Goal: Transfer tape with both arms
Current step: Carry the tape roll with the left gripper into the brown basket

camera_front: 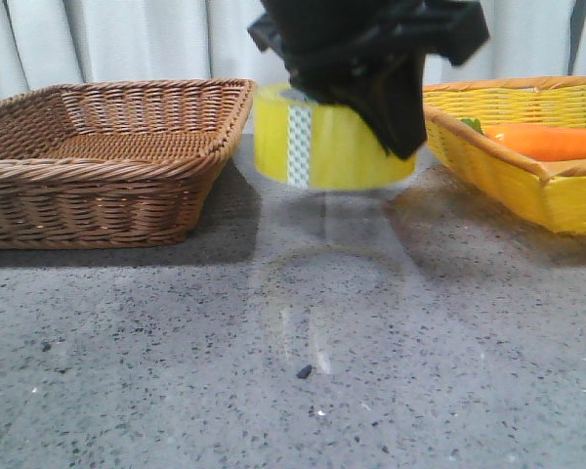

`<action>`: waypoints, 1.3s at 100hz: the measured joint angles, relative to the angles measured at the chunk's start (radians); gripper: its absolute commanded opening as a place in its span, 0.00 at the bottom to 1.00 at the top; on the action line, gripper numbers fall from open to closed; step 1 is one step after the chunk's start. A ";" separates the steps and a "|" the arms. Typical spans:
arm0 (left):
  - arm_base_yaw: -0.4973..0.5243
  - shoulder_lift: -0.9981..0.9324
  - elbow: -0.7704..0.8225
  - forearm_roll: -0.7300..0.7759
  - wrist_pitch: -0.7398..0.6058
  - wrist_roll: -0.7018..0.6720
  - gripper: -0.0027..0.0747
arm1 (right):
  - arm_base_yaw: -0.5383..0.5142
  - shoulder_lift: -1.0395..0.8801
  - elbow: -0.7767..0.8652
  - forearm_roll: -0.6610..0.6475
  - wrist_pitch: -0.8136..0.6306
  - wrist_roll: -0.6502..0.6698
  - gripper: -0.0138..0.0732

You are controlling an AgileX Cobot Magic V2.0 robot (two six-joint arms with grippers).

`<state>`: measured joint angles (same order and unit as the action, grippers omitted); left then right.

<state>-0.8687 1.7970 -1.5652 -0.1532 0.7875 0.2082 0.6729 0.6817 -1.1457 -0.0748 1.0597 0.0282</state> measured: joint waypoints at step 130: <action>0.328 -0.243 0.355 0.090 -0.166 -0.002 0.06 | 0.000 0.000 0.114 0.000 -0.003 0.002 0.07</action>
<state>-0.5406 1.5538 -1.2102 -0.0636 0.6217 0.2064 0.6729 0.6817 -1.0319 -0.0748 1.0568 0.0305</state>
